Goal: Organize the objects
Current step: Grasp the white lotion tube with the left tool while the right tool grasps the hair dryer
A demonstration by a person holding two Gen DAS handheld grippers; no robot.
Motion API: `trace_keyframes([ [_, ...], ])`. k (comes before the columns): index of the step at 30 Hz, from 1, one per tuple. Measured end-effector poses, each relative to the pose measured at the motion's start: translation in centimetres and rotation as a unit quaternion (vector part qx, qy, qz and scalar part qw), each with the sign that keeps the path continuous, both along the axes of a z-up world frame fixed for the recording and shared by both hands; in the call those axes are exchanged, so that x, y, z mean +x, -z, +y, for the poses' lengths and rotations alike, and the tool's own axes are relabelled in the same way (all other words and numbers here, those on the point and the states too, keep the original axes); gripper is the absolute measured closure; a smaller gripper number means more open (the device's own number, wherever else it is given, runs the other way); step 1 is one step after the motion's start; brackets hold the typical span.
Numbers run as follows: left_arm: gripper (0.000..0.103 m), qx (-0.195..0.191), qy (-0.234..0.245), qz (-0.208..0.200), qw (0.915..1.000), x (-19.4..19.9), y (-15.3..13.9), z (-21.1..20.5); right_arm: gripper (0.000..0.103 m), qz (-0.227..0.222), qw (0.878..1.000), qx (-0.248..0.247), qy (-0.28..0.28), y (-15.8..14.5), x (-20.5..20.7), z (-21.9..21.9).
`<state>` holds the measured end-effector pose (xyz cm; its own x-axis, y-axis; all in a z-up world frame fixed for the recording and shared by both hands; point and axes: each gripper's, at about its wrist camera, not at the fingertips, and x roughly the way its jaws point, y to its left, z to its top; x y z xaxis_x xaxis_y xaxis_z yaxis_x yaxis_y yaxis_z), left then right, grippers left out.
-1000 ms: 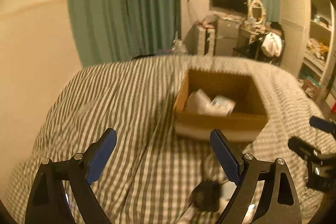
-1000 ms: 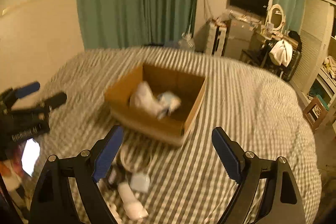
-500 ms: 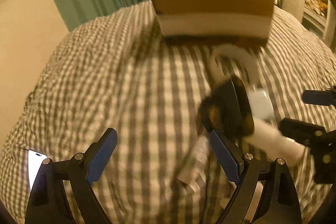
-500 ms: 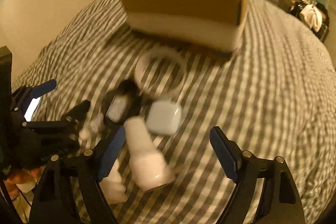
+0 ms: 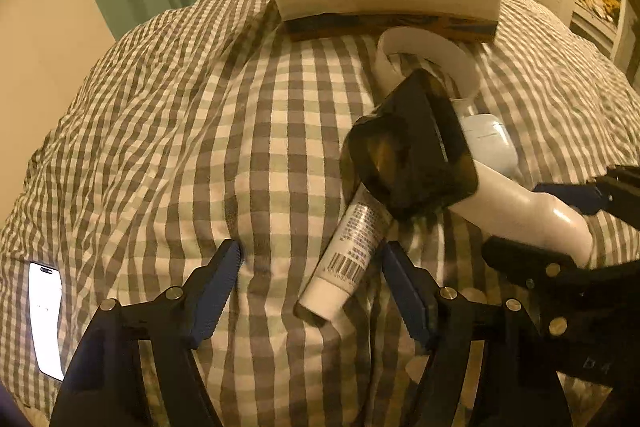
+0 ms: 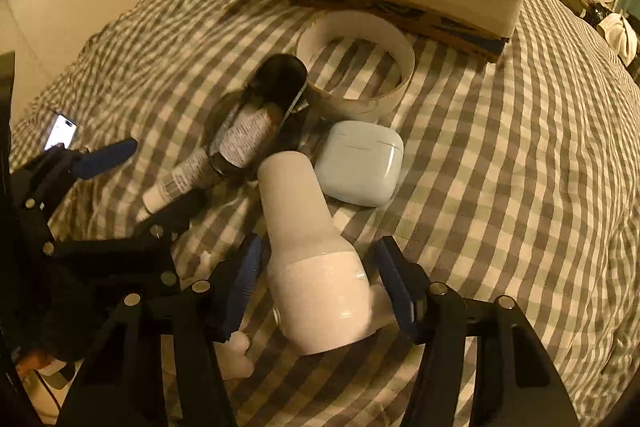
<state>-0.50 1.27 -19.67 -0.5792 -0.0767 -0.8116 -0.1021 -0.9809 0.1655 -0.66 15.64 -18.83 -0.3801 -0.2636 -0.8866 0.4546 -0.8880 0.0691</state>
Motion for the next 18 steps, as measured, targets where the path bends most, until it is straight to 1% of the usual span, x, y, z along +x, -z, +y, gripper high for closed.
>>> trace_keyframes([
  [2, 0.028, -0.007, -0.002, 0.003, 1.0, -0.2, 0.6, 0.2, 0.047, 0.0, 1.0, 0.009, 0.001, 0.5, -0.2, -0.1],
  [5, 0.028, -0.011, -0.011, 0.013, 0.9998, -0.2, 1.2, 0.3, 0.049, 0.017, 0.999, 0.03, -0.013, 0.6, 0.2, -0.4],
  [8, 0.028, -0.014, -0.017, 0.022, 0.9995, 0.1, 1.2, 0.5, 0.05, 0.022, 1.0, 0.012, -0.003, 0.0, 0.2, 0.3],
  [11, 0.038, -0.022, -0.017, 0.026, 0.9993, 0.8, 0.9, 0.7, 0.051, 0.029, 0.999, -0.011, 0.022, -1.2, -0.1, 1.8],
  [13, 0.052, -0.032, -0.023, 0.03, 0.9988, 1.2, 0.7, 0.8, 0.052, 0.028, 0.998, -0.027, 0.044, -1.9, -0.5, 3.2],
  [15, 0.059, -0.04, -0.031, 0.033, 0.9982, 1.6, 0.3, 0.9, 0.052, 0.025, 0.997, -0.035, 0.066, -2.2, -1.1, 4.1],
  [17, 0.062, -0.035, -0.035, 0.038, 0.9981, 2.1, -0.4, 1.0, 0.052, 0.024, 0.995, -0.037, 0.085, -2.4, -1.3, 5.1],
  [18, 0.068, -0.034, -0.037, 0.039, 0.998, 2.3, -0.6, 1.0, 0.052, 0.024, 0.995, -0.038, 0.088, -2.5, -1.3, 5.3],
])
